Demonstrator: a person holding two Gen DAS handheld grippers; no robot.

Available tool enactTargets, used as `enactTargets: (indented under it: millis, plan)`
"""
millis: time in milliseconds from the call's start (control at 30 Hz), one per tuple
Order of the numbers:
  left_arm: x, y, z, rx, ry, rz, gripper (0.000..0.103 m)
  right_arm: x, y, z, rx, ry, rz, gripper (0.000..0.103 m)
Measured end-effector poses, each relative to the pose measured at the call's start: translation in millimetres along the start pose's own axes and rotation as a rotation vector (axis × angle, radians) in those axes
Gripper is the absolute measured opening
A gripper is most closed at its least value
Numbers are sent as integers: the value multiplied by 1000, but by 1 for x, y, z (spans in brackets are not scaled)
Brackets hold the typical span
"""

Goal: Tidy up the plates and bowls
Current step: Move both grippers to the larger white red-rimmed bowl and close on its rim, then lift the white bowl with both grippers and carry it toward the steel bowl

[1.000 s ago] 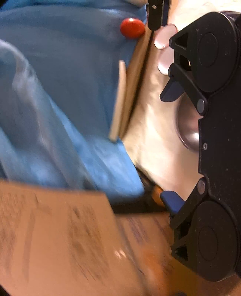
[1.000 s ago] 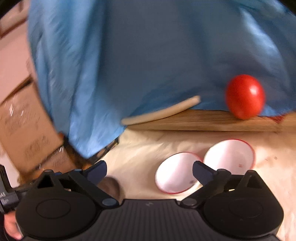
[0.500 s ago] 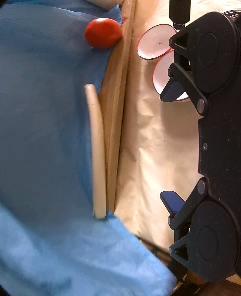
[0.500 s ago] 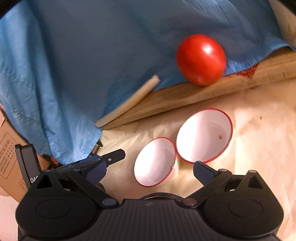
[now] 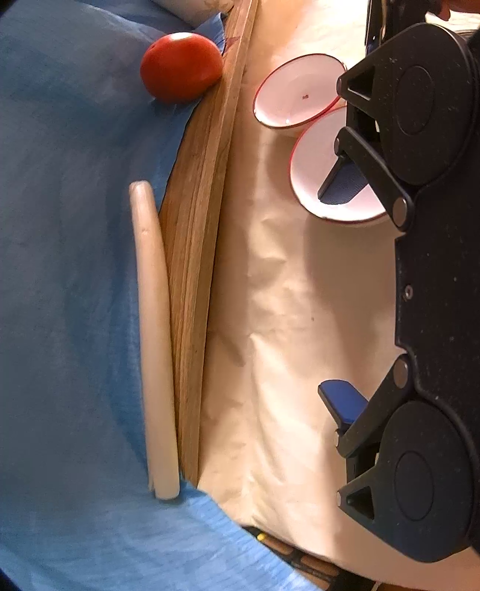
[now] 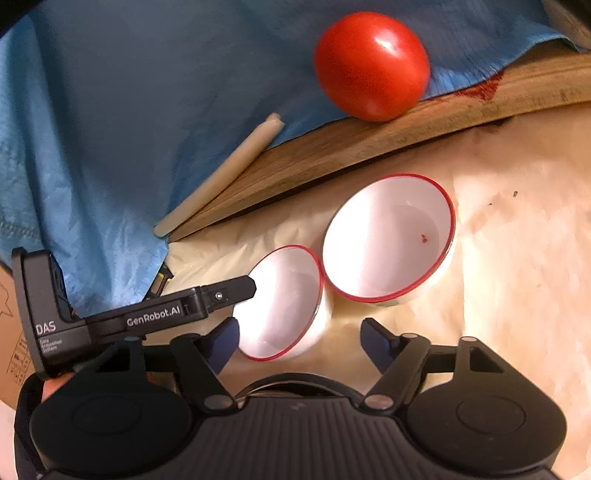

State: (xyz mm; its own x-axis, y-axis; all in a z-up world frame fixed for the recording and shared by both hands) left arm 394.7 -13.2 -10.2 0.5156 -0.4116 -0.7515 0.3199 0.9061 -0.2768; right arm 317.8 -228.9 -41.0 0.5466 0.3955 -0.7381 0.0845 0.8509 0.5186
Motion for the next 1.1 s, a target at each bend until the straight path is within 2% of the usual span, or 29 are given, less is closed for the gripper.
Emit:
enactTargets:
  millis: [300, 400, 500, 633, 867, 933, 1100]
  plan:
    - [11, -9, -2, 5, 54, -12, 86, 10, -2, -2, -4, 2, 4, 40]
    - [14, -7, -2, -15, 62, -26, 79, 12, -2, -2, -4, -8, -4, 32]
    - [13, -7, -1, -16, 52, -28, 74, 14, -3, -2, -1, -12, -8, 30]
    - [8, -9, 0, -26, 49, -79, 50, 14, -1, -3, -13, -24, -15, 29]
    - [6, -25, -1, 10, 65, -112, 15, 14, 0, -4, -17, -33, -17, 29]
    - [6, -30, -2, 26, 73, -123, 10, 14, 0, -4, -18, -34, -16, 29]
    - [5, -29, -6, 18, 63, -132, 8, 14, 0, -4, -22, -38, -18, 29]
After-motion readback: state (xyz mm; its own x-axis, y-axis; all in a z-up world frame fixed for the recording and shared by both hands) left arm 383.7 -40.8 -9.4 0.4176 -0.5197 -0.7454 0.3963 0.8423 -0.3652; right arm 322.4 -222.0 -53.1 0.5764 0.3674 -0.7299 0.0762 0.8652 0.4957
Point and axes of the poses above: each gripper's, at about its wrist camera, not at the fingertips, and x roughly the way its jaws point, y to its left, z to its top, the point moved 4 cm from there along x, roughly the way its jaws point, and after that the axes turned 14 degrees about -z, right-handed, at the moved point
